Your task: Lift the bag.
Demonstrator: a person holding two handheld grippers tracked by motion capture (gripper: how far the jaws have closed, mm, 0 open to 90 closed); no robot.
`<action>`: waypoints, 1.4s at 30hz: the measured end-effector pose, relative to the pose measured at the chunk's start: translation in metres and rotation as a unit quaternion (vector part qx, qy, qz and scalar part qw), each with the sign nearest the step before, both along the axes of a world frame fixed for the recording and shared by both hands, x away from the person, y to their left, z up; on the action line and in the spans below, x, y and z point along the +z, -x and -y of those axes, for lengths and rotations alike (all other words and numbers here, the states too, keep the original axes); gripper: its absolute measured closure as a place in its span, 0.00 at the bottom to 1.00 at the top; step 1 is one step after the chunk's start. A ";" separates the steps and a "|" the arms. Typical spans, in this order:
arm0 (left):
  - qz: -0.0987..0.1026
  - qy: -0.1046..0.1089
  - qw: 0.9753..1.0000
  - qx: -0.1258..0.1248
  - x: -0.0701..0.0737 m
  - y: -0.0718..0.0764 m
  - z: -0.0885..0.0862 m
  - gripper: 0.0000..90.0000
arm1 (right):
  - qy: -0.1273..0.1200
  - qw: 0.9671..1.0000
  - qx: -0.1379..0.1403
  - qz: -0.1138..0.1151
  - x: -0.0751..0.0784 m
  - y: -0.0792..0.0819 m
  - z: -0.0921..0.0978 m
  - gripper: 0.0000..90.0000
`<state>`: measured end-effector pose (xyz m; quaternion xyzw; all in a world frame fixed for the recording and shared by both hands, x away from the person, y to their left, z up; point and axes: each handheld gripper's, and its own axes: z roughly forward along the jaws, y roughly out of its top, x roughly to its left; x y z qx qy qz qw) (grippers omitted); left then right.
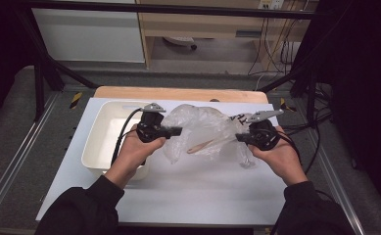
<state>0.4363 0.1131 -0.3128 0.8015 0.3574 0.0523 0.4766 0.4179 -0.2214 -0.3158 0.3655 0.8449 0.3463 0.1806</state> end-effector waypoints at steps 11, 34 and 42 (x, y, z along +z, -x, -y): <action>0.008 -0.001 1.000 -0.001 0.017 -0.010 0.004 1.00 | -0.004 1.000 -0.004 0.005 0.009 -0.006 0.003 1.00; 0.004 0.016 1.000 0.019 0.042 -0.035 0.002 1.00 | -0.015 0.999 -0.029 0.019 0.043 -0.025 0.020 1.00; 0.001 0.033 0.999 0.022 0.049 -0.041 -0.003 1.00 | -0.014 0.999 -0.040 0.025 0.060 -0.035 0.024 1.00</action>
